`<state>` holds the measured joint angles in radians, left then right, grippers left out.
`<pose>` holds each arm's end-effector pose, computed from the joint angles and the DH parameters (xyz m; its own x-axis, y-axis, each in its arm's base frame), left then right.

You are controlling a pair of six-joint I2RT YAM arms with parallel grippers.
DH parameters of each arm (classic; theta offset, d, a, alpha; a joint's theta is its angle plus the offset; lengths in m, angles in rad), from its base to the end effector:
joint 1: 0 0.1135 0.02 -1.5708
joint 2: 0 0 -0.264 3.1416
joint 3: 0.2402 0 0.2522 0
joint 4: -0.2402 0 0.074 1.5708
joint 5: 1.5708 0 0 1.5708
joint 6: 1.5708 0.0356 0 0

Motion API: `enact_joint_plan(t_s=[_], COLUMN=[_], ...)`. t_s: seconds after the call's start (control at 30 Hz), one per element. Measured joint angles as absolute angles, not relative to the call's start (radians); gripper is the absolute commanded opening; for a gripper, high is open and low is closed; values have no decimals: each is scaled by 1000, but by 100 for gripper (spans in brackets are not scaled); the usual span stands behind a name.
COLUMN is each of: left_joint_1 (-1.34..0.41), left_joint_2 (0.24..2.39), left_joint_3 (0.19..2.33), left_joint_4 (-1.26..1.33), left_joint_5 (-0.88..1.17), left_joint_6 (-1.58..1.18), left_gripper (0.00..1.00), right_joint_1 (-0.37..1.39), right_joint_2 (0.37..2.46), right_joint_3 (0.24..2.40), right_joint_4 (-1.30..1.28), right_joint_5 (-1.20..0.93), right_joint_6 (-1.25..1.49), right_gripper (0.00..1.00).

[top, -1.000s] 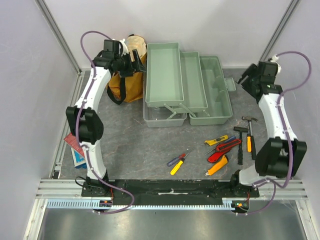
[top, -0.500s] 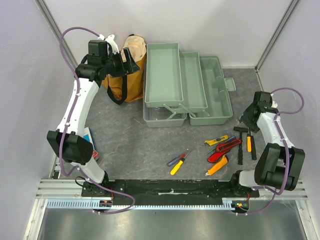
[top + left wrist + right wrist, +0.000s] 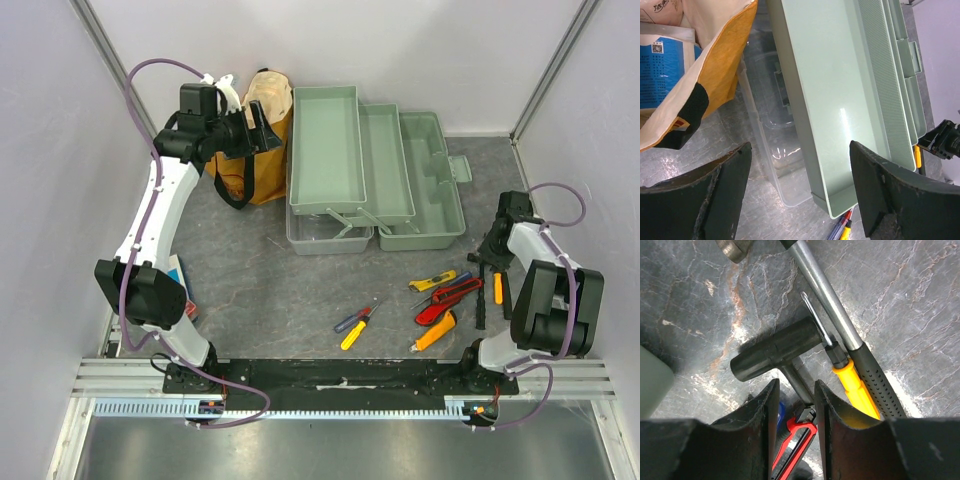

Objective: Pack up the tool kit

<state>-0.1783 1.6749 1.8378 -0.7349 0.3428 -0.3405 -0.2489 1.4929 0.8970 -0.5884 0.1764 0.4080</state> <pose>0.3618 -0.0774 0.4168 -0.6508 -0.2023 -0.7318 0.2417 0.8585 -0.4523 0.2669 -0.0743 0.1879 -0.7023 0.5816 -0.4105 0.6376 0.7703 0.0004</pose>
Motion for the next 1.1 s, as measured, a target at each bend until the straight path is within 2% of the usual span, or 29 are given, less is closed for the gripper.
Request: enact_joint_plan(t_s=[0.23, 0.43, 0.57, 0.67, 0.7, 1.1], left_joint_1=[-178, -174, -174, -174, -174, -170], left_joint_2=[1675, 1676, 1676, 1676, 1676, 1677], left_joint_3=[1838, 1838, 1838, 1838, 1838, 1821], left_joint_4=[-735, -735, -735, -734, -734, -731], left_joint_5=[343, 344, 347, 350, 350, 351], left_joint_6=[-340, -340, -340, -340, -340, -340], left_gripper=[84, 84, 83, 83, 83, 83], right_joint_1=[-249, -249, -242, -226, -222, -160], right_joint_2=[1555, 1592, 1602, 1623, 1628, 1626], right_joint_3=[883, 883, 891, 910, 915, 923], right_joint_4=[-574, -543, -520, -502, -496, -475], right_joint_5=[173, 162, 160, 164, 167, 240], right_joint_6=[387, 380, 369, 352, 345, 300], right_gripper=[41, 36, 22, 3, 0, 0])
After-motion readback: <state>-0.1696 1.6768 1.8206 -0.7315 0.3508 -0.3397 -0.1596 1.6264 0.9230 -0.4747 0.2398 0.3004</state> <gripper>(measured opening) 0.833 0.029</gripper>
